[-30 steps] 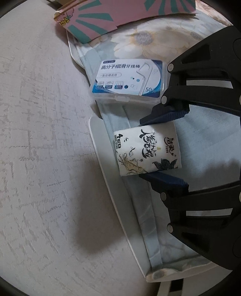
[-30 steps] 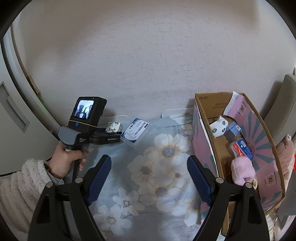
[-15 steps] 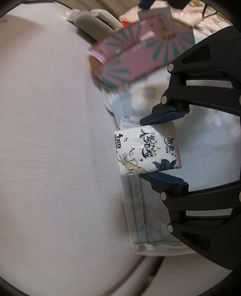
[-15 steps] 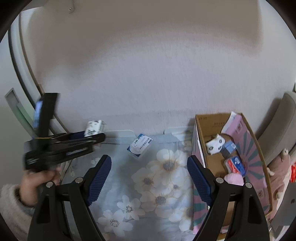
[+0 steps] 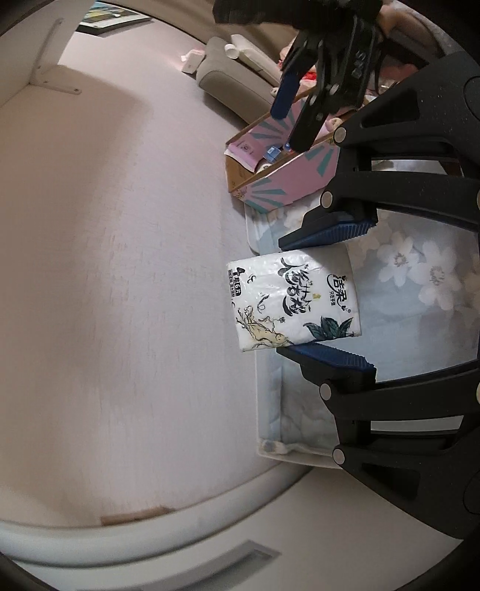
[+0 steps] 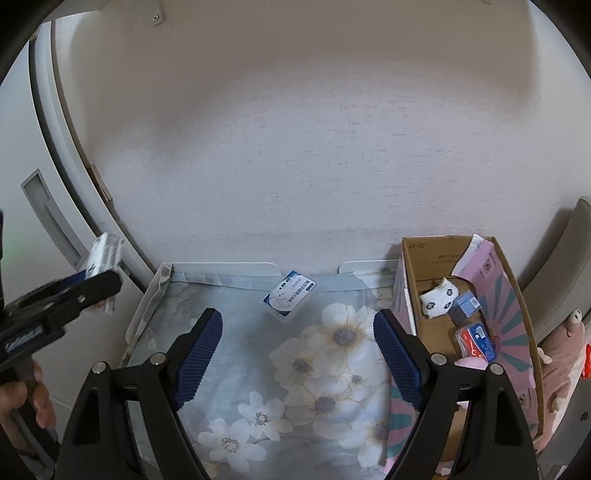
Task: Organize objects
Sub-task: 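Grasp the clear cotton-swab case with the right tool while the left tool holds the tissues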
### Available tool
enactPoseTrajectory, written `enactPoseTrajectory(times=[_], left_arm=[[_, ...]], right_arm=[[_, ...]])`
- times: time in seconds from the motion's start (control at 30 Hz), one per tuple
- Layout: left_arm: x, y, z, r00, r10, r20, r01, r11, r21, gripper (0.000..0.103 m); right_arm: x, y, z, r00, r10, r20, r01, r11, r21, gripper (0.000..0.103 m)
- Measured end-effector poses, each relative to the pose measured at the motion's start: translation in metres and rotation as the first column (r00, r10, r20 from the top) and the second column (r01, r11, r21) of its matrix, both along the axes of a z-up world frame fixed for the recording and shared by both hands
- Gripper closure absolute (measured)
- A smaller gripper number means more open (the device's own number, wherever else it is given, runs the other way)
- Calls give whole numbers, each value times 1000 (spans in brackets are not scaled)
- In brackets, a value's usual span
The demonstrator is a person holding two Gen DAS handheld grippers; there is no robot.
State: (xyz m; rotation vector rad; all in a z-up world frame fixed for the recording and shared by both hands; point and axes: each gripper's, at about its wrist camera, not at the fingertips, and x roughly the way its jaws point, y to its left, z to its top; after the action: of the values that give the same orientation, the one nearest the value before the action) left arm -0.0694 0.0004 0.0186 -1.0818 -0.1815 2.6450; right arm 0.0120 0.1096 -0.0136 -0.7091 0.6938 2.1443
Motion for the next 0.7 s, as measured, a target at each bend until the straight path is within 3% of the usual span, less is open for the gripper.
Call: enactPoseTrajectory(times=[0.23, 0.33, 0.47, 0.57, 0.7], left_arm=[[17, -24, 2, 997, 72, 11, -72, 996, 43, 58], [25, -34, 6, 994, 106, -9, -106, 994, 27, 58], [29, -47, 4, 990, 141, 8, -141, 990, 28, 58], [31, -56, 5, 987, 159, 18, -160, 987, 23, 58], [30, -62, 1, 983, 179, 28, -180, 984, 14, 58]], right_arm=[[-23, 31, 0, 999, 12, 30, -10, 998, -57, 22], [-40, 51, -10, 998, 17, 54, -12, 996, -93, 22], [-69, 81, -45, 996, 16, 91, 2, 981, -194, 22], [-90, 103, -86, 998, -2, 66, 23, 946, -323, 22], [-117, 115, -127, 995, -39, 91, 73, 910, -407, 22]])
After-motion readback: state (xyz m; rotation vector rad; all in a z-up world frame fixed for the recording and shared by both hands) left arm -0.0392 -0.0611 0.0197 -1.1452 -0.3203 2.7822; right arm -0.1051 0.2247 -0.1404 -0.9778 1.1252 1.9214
